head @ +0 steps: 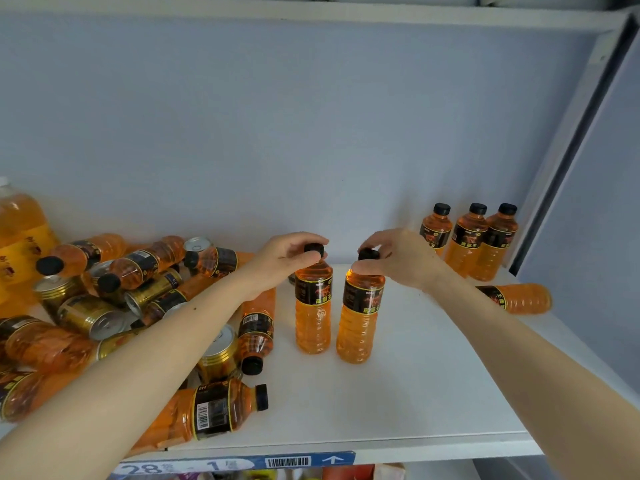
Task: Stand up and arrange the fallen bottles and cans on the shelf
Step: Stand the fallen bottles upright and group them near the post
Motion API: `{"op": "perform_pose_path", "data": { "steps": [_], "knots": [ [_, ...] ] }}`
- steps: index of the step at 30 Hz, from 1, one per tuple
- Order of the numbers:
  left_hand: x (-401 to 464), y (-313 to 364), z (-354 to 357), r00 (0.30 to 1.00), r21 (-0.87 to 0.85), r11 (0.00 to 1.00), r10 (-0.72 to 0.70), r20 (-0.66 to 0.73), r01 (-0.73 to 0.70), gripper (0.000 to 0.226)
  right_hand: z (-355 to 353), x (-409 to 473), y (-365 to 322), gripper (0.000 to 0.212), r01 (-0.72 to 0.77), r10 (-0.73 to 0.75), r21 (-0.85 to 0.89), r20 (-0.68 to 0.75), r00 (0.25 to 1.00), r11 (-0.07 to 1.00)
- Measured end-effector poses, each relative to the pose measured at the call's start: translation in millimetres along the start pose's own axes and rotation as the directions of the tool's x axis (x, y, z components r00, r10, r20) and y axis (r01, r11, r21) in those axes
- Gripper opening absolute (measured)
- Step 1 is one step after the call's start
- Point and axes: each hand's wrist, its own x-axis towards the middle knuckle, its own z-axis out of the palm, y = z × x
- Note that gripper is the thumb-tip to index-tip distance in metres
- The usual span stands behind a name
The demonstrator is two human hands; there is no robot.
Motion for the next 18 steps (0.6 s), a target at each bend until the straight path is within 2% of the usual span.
{"op": "perform_pose_path", "data": {
  "steps": [3,9,18],
  "knots": [
    [1,0,-4,1.0,0.072,0.997,0.007,0.003,-0.007,0.031,-6,-3,2,0.037,0.018,-0.019,0.02,0.047,0.999,1.0],
    [11,-2,-4,0.999,0.076,0.997,-0.007,-0.044,0.01,0.036,-21,-14,8,0.03,-0.016,0.009,0.071,0.103,0.995,0.997],
    [41,3,24,0.997,0.141,0.99,0.024,-0.07,-0.014,0.039,-32,-34,27,0.023,-0.137,0.137,0.007,-0.05,0.989,0.991]
  ]
}}
